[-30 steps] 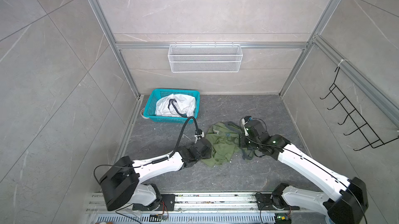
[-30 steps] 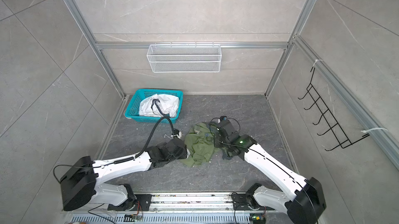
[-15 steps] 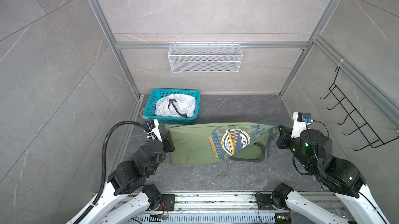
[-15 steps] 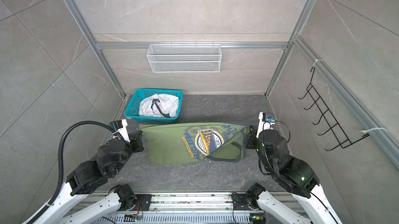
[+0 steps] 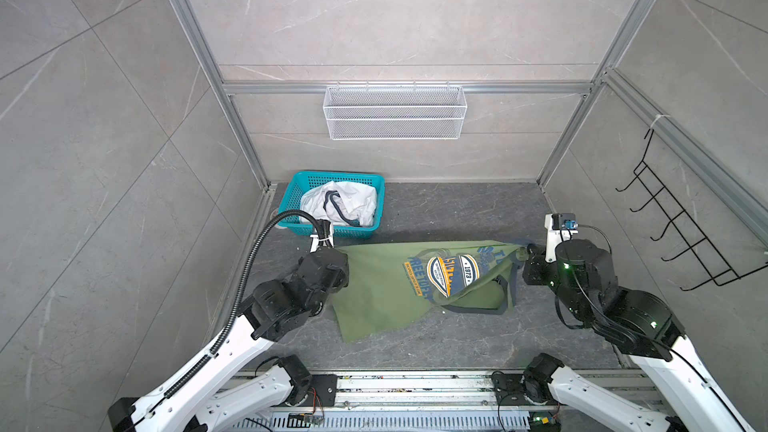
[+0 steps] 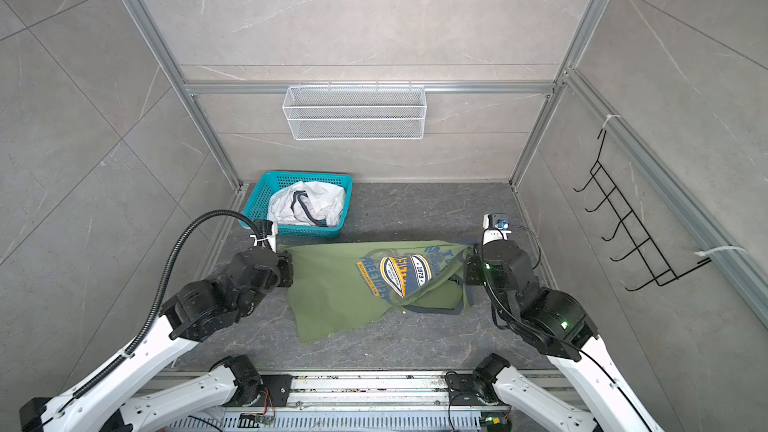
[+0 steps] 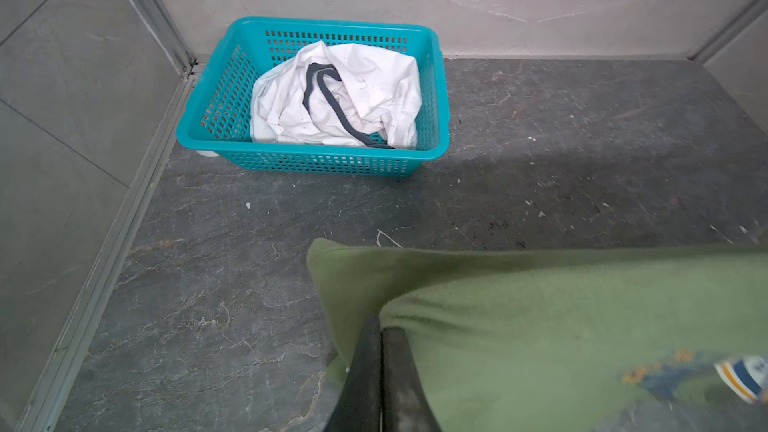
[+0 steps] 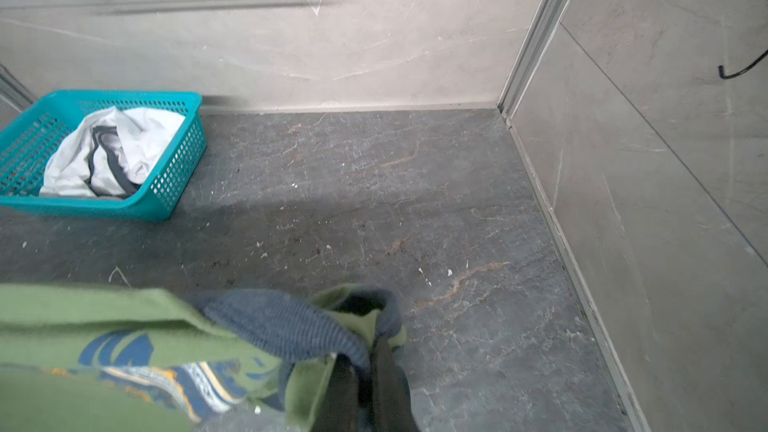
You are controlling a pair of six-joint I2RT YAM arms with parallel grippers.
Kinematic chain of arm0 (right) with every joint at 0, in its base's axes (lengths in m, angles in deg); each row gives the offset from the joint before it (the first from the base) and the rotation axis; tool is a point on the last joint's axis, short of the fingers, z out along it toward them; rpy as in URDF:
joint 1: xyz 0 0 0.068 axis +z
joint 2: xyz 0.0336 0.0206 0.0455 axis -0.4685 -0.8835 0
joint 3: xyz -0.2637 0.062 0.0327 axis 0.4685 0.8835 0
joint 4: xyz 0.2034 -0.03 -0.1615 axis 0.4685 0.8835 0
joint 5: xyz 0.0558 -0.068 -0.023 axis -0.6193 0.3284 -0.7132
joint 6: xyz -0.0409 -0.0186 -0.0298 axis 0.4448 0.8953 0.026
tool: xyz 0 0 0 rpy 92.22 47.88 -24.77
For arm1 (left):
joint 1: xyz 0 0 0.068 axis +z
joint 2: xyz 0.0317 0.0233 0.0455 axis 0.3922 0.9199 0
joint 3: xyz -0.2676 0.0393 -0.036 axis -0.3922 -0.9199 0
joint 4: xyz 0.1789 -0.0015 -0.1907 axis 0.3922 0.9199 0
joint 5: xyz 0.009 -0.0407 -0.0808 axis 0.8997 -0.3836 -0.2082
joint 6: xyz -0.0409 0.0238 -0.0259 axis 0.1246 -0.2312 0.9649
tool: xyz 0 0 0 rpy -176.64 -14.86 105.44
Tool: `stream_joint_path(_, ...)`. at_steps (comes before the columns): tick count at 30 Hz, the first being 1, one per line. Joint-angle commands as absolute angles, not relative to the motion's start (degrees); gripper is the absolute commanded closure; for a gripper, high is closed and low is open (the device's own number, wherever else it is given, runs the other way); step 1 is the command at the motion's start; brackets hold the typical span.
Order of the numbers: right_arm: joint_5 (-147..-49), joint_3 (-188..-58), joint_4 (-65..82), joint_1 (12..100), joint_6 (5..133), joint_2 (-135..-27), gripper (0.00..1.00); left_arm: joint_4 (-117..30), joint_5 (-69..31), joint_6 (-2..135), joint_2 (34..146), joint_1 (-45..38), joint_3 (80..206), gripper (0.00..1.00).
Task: Fold and stack the tank tops
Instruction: 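Lift the tank top with both grippers and spread it apart to shake it out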
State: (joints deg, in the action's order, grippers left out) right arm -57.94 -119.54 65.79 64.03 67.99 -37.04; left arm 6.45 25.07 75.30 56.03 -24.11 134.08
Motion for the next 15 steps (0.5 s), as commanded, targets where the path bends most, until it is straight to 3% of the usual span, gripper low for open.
stream_joint_path(1, -61.05, -130.57, 70.99, 63.8, 72.04, -33.76, 1.0, 8.64, 21.1, 67.16, 47.71, -23.67, 143.42, 1.0)
stream_joint_path(9, -69.37, -136.9, 71.59, 63.8, 71.95, -31.58, 1.0, 5.3, 9.56, 67.36, 46.06, -23.67, 146.98, 1.0)
stream_joint_path(15, -56.18, -132.71, 67.21, 63.8, 71.29, -37.66, 1.0, 1.29, 22.61, 68.68, 60.1, -23.6, 147.38, 1.0)
